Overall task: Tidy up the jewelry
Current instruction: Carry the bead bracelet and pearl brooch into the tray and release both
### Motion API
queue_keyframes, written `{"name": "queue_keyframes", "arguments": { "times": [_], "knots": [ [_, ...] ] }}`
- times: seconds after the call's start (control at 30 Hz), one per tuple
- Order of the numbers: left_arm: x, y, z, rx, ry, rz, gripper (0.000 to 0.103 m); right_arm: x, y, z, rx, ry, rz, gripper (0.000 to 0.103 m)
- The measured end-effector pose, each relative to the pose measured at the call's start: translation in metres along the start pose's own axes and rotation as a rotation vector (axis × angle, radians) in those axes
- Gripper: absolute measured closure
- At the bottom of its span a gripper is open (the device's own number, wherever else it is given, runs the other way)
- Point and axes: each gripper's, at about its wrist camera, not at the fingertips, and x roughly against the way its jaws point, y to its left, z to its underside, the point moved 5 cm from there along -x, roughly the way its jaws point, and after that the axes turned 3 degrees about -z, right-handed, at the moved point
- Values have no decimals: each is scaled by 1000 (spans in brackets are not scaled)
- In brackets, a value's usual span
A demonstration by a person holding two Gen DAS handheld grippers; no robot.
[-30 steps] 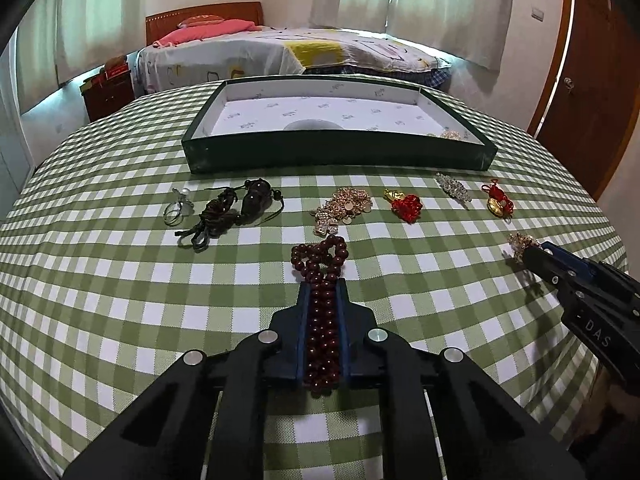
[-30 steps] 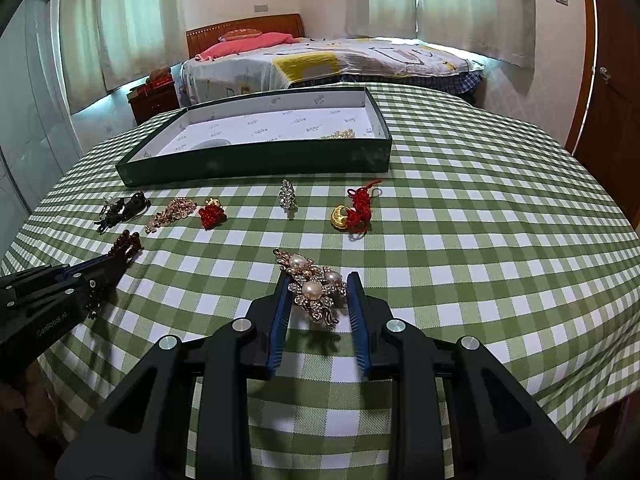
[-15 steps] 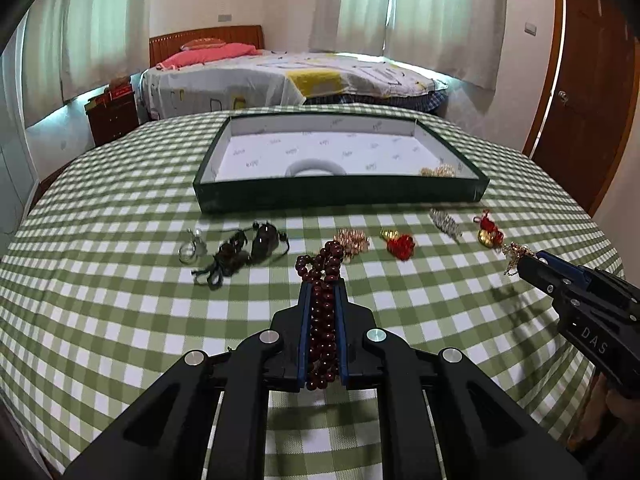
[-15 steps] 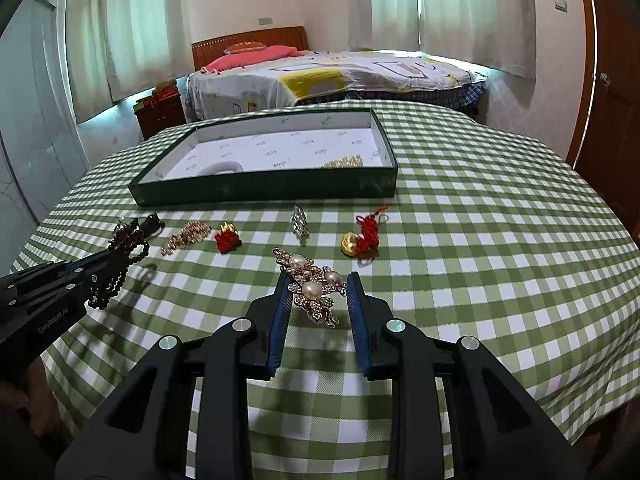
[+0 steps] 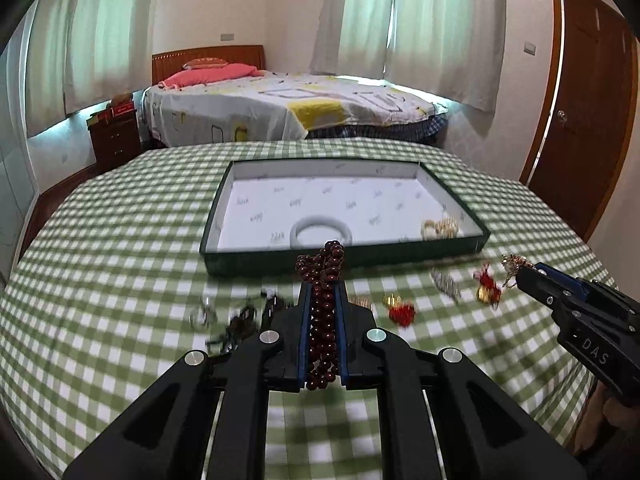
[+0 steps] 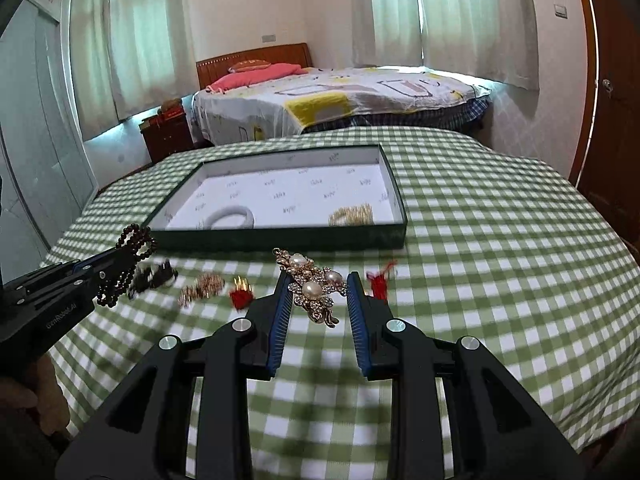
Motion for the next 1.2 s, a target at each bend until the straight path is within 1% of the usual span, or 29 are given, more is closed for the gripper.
{"name": "queue_keyframes", "arguments": {
  "times": [0.3, 0.5, 0.73, 0.83, 1.0, 1.07, 1.2],
  "knots": [
    [-30, -1, -42, -10, -26, 11, 91, -35, 3, -53, 31, -37, -5, 76],
    [-62, 8, -73, -6, -26, -13, 91, -69, 0, -92, 44, -56, -6, 76],
    [-100, 16, -101, -11, -11, -42, 91, -113, -10, -125, 53, -43, 7, 76],
    [-124, 22, -113, -1, 21, -51, 91, -136, -18, -138, 53, -20, 18, 76],
    [-159, 27, -125, -6, 77, -74, 91, -172, -29, -150, 42, 37, 26, 76],
    [-174, 28, -127, -12, 113, -76, 91, -185, -31, -150, 51, 63, 32, 76],
    [-200, 30, -125, -21, 195, -70, 91, -214, -37, -145, 64, 146, 45, 76]
  ]
}}
